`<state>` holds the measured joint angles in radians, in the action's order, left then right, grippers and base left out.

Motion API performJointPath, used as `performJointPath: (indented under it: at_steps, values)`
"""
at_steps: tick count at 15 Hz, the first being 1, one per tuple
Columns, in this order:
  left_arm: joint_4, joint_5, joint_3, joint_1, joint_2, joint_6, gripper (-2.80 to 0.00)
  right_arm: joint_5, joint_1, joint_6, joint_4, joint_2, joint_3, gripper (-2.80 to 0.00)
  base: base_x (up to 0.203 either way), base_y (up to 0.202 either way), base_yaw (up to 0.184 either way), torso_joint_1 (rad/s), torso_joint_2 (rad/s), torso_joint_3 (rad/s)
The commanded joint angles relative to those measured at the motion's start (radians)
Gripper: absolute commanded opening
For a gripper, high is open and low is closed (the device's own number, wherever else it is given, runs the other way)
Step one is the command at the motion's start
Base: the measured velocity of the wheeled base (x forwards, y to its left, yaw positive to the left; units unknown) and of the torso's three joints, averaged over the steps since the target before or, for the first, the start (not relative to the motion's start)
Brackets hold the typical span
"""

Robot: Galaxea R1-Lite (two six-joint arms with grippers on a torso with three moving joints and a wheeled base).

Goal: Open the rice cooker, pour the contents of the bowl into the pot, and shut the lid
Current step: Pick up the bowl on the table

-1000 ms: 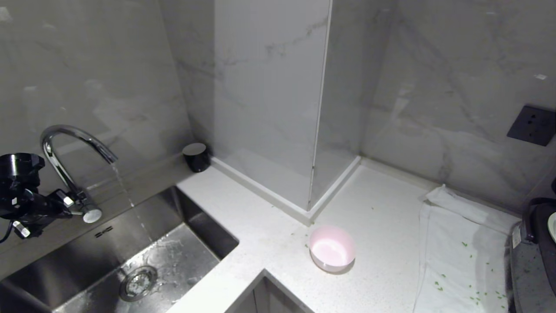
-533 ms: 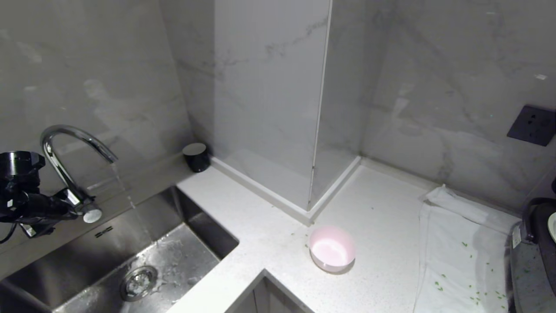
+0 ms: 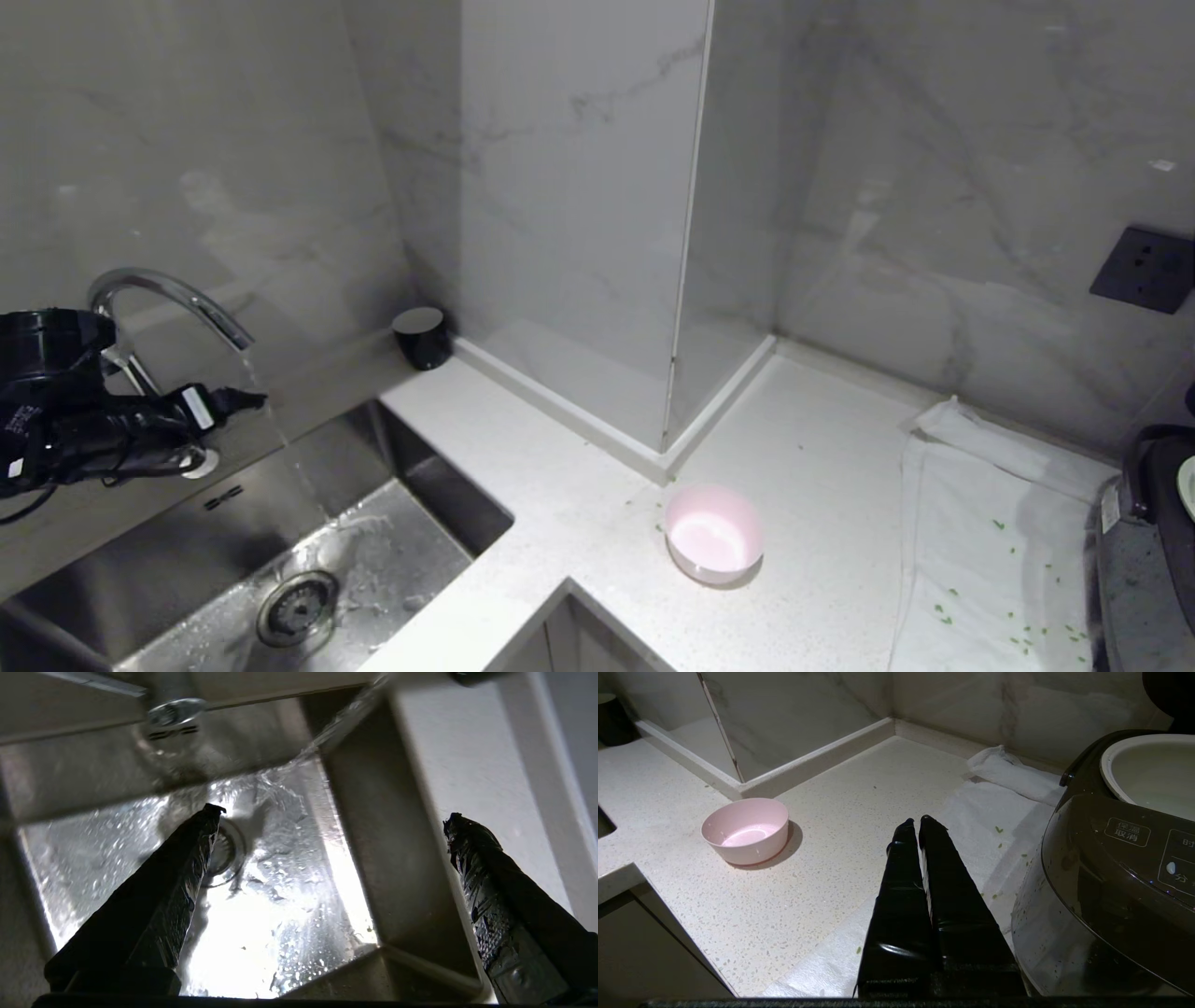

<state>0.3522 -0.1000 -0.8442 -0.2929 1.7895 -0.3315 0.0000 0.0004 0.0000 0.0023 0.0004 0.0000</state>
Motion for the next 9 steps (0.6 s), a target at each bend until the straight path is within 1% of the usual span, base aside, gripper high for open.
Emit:
performJointPath:
  at_steps: [1,4,5,7,9]
  values:
    - [0.042,-0.011,0.070,0.063,-0.108,0.005,0.00,0.000,0.000,0.000,0.000,0.000,0.002,-2.80,0.000,0.000,0.000,0.000,0.00,0.000]
    - [0.051,-0.109,0.145,0.099,-0.242,0.024,0.00,0.000,0.000,0.000,-0.001,0.000,0.002,-2.80,0.000,0.000,0.000,0.000,0.00,0.000]
    - [0.052,-0.129,0.174,0.115,-0.282,0.029,0.00,0.000,0.001,0.000,0.000,0.000,0.002,-2.80,0.000,0.000,0.000,0.000,0.00,0.000]
    - [0.053,-0.142,0.225,0.150,-0.349,0.036,0.00,0.000,0.000,0.000,0.000,0.000,0.002,-2.80,0.000,0.000,0.000,0.000,0.00,0.000]
    - [0.054,-0.141,0.283,0.170,-0.421,0.072,0.00,0.000,0.000,0.000,-0.001,0.000,0.002,-2.80,0.000,0.000,0.000,0.000,0.00,0.000]
